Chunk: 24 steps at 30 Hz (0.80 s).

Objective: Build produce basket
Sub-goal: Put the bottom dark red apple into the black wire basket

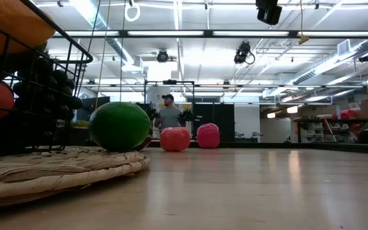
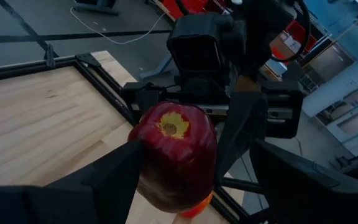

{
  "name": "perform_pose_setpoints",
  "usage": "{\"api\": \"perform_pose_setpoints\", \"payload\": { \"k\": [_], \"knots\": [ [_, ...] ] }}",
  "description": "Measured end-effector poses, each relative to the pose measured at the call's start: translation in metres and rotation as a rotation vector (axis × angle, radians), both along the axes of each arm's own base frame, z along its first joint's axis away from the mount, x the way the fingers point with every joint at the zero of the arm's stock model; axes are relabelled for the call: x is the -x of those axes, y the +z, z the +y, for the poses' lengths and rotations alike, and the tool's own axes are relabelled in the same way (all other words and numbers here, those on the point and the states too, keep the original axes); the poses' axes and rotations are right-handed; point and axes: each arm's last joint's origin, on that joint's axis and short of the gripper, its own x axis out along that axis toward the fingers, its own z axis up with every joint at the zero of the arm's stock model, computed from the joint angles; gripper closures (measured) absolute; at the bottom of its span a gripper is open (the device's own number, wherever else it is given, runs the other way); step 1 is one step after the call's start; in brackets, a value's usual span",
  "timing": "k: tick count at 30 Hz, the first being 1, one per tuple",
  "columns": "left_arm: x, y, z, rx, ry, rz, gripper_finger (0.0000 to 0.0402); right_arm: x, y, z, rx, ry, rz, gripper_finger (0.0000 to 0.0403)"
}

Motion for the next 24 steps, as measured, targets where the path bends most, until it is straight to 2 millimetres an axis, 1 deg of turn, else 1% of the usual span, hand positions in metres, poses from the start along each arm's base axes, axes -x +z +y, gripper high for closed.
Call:
{"api": "perform_pose_setpoints", "payload": {
  "k": [10, 13, 19, 24],
  "knots": [
    [0.002, 0.004, 0.001, -0.034, 0.026, -0.012, 0.0099, 0.004, 0.009, 0.0, -0.015, -0.023, -0.069, 0.0114],
    [0.001, -0.001, 0.001, -0.037, 0.017, 0.018, 0.0099, 0.008, 0.015, 0.0, -0.01, -0.022, -0.114, 0.0114],
    [0.004, -0.004, -0.001, -0.049, 0.018, 0.072, 0.0099, 0.011, 0.019, -0.001, -0.013, -0.036, -0.139, 0.0114],
    [0.004, 0.001, -0.002, -0.043, 0.019, 0.026, 0.0099, 0.008, 0.015, 0.0, -0.016, -0.035, -0.116, 0.0114]
  ]
}}
